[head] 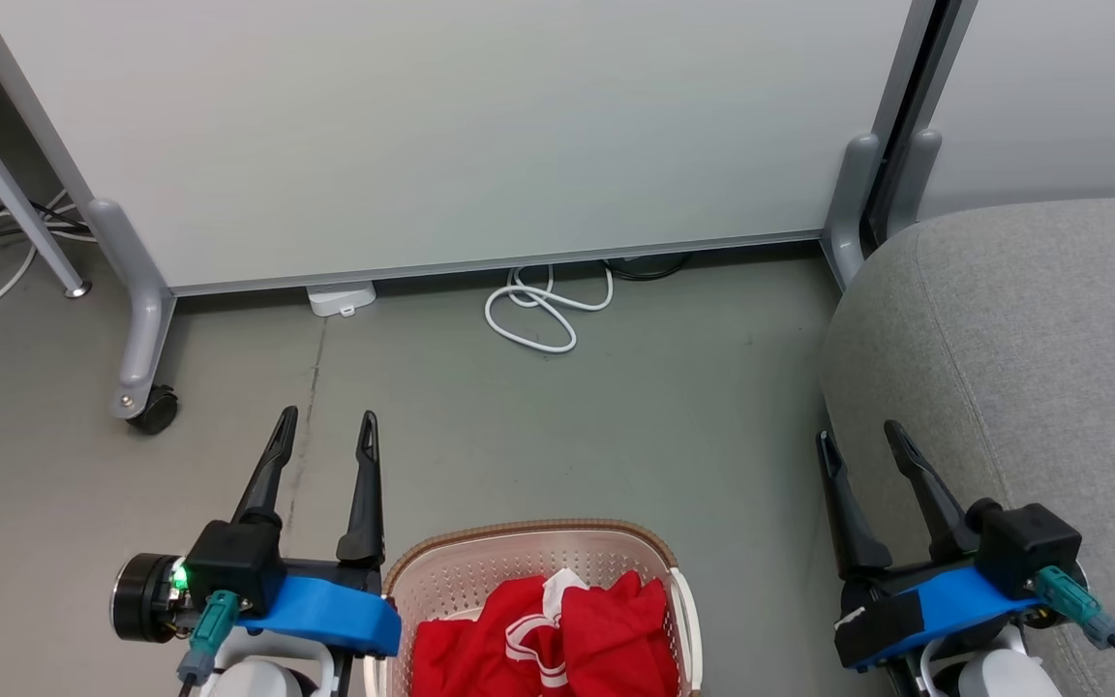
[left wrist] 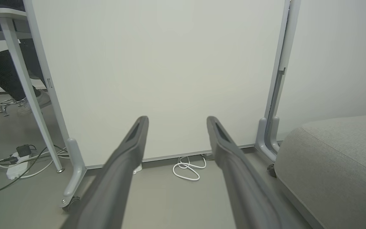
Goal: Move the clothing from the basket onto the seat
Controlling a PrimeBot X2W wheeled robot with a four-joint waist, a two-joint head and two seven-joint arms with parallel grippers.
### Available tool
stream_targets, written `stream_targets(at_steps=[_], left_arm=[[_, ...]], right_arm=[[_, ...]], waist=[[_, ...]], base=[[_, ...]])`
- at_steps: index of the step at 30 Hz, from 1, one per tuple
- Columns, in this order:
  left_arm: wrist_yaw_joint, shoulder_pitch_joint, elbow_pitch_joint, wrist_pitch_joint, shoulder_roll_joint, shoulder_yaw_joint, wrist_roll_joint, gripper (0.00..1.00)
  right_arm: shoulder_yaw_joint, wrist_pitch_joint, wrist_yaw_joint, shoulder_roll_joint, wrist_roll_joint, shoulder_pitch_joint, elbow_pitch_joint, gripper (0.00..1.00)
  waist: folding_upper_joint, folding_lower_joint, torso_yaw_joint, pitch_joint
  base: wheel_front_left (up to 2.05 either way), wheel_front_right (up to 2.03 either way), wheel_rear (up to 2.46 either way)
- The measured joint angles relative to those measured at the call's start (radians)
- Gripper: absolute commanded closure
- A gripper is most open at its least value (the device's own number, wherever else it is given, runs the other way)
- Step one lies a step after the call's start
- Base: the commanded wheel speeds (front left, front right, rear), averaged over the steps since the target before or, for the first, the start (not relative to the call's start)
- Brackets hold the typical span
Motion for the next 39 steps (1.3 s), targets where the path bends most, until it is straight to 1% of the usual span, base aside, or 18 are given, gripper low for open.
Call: stream_targets(at_steps=[20,36,39], left_arm=[[-0.005,-0.009,0.015,-0.037,-0.002,-0.011,0.133,0.0],[-0.025,-0.014,0.017,-0.037,-0.014,0.004,0.133,0.0],[-0.036,-0.024,0.027,-0.037,-0.016,0.003,0.137,0.0]], right_arm=[[0.016,-0.037,0.0,-0.001,-0.137,-0.007,0.008,0.0],[0.016,-0.037,0.0,-0.001,-0.139,-0.016,0.014,0.0],[0.015,-0.037,0.0,-0.001,-0.139,-0.023,0.009,0.0]], waist=[[0.0,0.0,0.008,0.005],[0.0,0.0,0.003,0.019],[0.0,0.0,-0.001,0.029]], base=[[0.0,0.0,0.0],[0.0,0.0,0.0],[0.0,0.0,0.0]])
